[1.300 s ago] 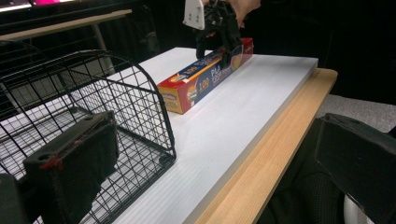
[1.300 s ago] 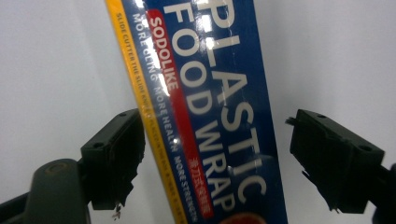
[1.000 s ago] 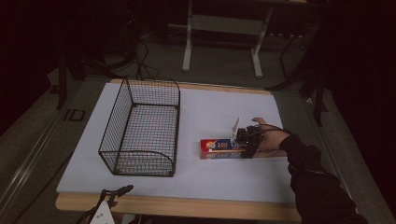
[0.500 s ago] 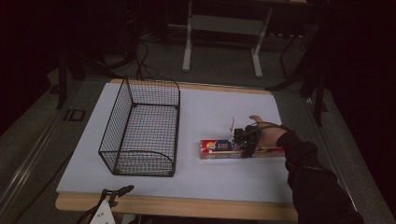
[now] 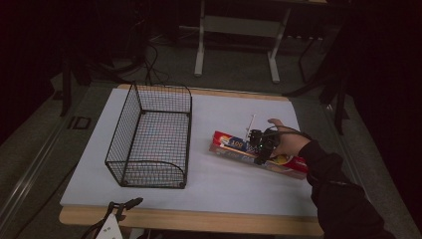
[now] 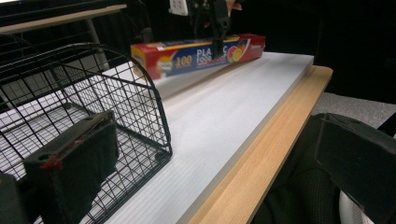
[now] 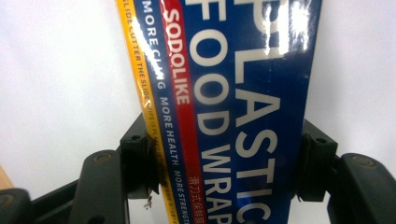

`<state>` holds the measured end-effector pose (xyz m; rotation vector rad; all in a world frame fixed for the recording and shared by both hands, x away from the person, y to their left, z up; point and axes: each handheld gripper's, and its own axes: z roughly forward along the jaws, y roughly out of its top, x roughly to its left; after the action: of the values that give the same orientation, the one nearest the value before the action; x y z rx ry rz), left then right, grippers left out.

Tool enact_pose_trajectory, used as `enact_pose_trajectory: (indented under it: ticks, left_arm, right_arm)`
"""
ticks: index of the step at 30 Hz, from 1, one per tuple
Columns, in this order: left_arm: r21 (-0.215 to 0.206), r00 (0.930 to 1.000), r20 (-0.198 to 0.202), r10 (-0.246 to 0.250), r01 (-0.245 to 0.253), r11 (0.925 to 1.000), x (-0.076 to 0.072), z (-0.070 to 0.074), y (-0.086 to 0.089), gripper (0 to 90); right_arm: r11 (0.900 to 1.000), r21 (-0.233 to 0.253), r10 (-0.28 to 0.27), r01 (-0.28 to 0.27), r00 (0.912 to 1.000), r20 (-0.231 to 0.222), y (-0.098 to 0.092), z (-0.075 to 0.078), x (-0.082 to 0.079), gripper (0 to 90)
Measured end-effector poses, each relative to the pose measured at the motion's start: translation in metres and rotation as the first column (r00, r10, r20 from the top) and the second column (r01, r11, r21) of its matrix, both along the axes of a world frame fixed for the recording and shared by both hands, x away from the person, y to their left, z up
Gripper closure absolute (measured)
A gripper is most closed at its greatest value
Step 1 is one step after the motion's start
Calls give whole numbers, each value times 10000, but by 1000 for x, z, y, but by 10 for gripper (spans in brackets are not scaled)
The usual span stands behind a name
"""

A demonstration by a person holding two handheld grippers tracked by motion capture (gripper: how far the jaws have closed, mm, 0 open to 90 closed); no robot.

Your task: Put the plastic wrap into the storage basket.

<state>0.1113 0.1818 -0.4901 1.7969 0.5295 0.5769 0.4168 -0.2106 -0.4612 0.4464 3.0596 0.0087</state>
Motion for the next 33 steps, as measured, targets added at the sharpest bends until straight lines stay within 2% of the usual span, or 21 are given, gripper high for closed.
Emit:
enact_pose_trajectory:
  ticks: [4, 7, 9, 12, 13, 16, 19, 23, 26, 28, 29, 33]
  left_arm:
    - [-17, 10000, 9, -13, 13, 10000, 0, 0, 0, 1]
    - [-23, 10000, 26, -22, 22, 10000, -1, 0, 0, 1]
    - [-26, 10000, 24, -33, 33, 10000, -1, 0, 0, 1]
    - [-25, 10000, 25, -36, 36, 10000, 0, 1, 0, 1]
    - [-25, 10000, 25, -36, 36, 10000, 0, 1, 0, 1]
    - [-45, 10000, 9, -33, 33, 10000, 0, 1, 0, 1]
    - [-74, 10000, 26, -28, 28, 10000, 0, 1, 0, 1]
    - [-41, 10000, 29, -57, 57, 10000, 0, 1, -1, 1]
    - [-23, 9999, 53, -92, 92, 10000, -1, 1, -1, 1]
    - [-63, 9999, 51, -98, 98, 9999, -1, 0, -2, 1]
    - [-36, 9999, 60, -94, 94, 9999, 0, 1, -1, 1]
    - [-61, 9999, 97, -81, 82, 9999, -1, 1, -1, 1]
  right_arm:
    - [9967, -67, -813, 813, 9967, -40, 2, 10, 4, 378]
    - [9948, -53, -1017, 1016, 9948, -70, 3, 16, 4, 379]
    - [9921, 216, -1241, 1238, 9922, 139, 4, 26, 2, 380]
    - [9836, 654, -1694, 1682, 9855, 133, 7, 39, 1, 381]
    - [9836, 654, -1694, 1682, 9855, 133, 7, 39, 1, 381]
    - [9643, 1246, -2359, 2338, 9718, 23, 14, 54, 1, 382]
    - [9544, 1653, -2557, 2485, 9665, 231, 21, 66, 0, 382]
    - [9291, 2226, -3112, 2952, 9495, 396, 33, 81, 2, 384]
    - [9031, 2552, -3682, 3453, 9286, 465, 43, 92, 3, 386]
    - [8932, 2679, -3883, 3611, 9199, 548, 52, 99, 3, 386]
    - [8905, 2715, -3949, 3651, 9166, 629, 57, 102, 2, 386]
    - [8869, 2932, -3942, 3570, 9158, 773, 76, 113, 3, 386]
